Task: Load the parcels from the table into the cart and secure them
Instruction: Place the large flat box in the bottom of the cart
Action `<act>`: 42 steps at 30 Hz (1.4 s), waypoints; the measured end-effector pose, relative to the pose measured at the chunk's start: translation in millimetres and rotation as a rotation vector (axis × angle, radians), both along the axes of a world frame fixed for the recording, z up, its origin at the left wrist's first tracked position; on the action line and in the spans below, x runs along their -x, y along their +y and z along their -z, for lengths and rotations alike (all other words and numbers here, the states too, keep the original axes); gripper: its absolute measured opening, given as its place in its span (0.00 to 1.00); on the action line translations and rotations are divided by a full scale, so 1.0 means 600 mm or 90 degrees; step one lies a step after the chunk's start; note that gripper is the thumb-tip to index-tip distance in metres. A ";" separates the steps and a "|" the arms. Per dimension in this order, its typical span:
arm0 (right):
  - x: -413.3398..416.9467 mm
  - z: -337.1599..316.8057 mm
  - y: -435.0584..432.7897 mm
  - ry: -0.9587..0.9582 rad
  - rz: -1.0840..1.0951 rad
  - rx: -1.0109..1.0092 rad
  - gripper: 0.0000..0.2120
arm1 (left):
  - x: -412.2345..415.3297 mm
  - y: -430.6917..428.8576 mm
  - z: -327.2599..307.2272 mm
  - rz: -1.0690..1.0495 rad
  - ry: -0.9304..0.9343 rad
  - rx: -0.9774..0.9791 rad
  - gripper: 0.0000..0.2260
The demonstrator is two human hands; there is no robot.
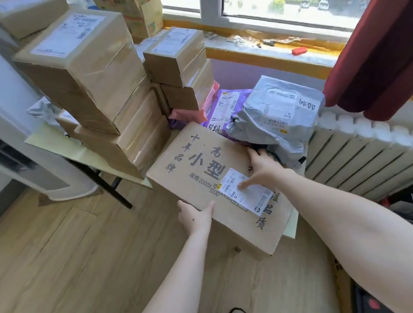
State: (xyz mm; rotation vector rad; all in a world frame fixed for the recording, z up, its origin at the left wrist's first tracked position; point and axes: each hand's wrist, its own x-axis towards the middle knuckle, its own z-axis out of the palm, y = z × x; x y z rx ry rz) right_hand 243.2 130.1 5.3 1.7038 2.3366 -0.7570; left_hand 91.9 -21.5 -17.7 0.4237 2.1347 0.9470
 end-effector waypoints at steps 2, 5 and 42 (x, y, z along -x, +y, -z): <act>0.004 0.001 -0.006 0.022 0.031 -0.004 0.61 | 0.003 -0.003 0.004 -0.019 -0.019 0.000 0.38; 0.008 0.001 -0.025 0.028 0.066 -0.009 0.55 | 0.016 -0.019 0.009 -0.026 -0.038 -0.020 0.39; -0.104 -0.241 -0.383 0.526 0.544 -0.389 0.35 | 0.025 -0.067 -0.261 0.431 0.004 -0.586 0.43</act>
